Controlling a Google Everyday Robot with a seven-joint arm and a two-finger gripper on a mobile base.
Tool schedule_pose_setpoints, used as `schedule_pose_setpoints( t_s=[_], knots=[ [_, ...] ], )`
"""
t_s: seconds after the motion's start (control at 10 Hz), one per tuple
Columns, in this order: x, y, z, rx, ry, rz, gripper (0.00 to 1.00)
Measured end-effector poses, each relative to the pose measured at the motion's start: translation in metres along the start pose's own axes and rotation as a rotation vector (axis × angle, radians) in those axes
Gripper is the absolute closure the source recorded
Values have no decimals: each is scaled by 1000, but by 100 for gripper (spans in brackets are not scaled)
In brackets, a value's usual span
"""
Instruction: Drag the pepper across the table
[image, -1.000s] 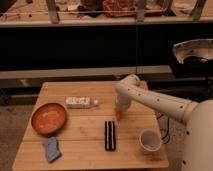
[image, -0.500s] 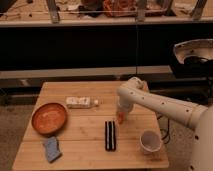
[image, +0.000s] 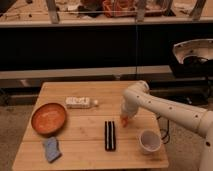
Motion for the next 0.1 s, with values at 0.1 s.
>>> schedule_pose_setpoints(
  t_s=[0.1],
  knots=[
    [-1,9,-1,2,1,1,99]
  ],
)
